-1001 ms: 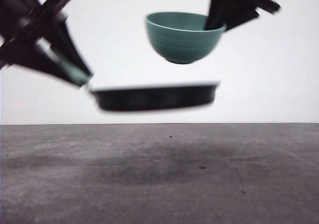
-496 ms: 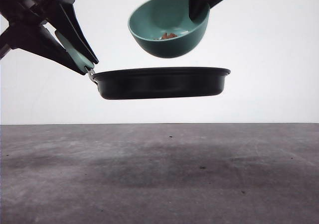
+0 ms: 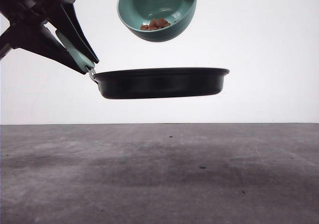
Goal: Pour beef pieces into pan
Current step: 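Tilt the bowl over the held pan with the right gripper, pouring beef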
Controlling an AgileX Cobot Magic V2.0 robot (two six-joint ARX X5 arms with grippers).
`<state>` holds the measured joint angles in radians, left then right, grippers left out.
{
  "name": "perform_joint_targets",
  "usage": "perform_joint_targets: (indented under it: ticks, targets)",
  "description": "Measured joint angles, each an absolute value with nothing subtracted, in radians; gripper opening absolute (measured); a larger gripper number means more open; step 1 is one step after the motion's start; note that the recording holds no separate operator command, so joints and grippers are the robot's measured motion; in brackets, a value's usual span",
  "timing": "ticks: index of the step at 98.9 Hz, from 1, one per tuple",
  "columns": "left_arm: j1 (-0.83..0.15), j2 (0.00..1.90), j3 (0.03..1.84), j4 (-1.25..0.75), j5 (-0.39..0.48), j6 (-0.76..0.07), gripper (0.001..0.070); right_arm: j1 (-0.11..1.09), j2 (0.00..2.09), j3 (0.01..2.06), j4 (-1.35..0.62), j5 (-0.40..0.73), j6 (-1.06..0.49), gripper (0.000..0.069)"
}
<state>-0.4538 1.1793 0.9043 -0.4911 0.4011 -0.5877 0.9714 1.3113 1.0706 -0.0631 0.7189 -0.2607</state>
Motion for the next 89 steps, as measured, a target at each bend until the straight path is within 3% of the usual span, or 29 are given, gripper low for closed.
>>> perform_joint_targets:
  ticks: [31, 89]
  targets:
    - [-0.453, 1.184, 0.938, -0.497, 0.348, -0.591, 0.0064, 0.974, 1.311, 1.071, 0.028, 0.763, -0.328, 0.0015]
    - [-0.402, 1.234, 1.056, -0.543, 0.366, -0.596, 0.0064, 0.959, 1.311, 1.071, 0.231, 0.703, -0.574, 0.0015]
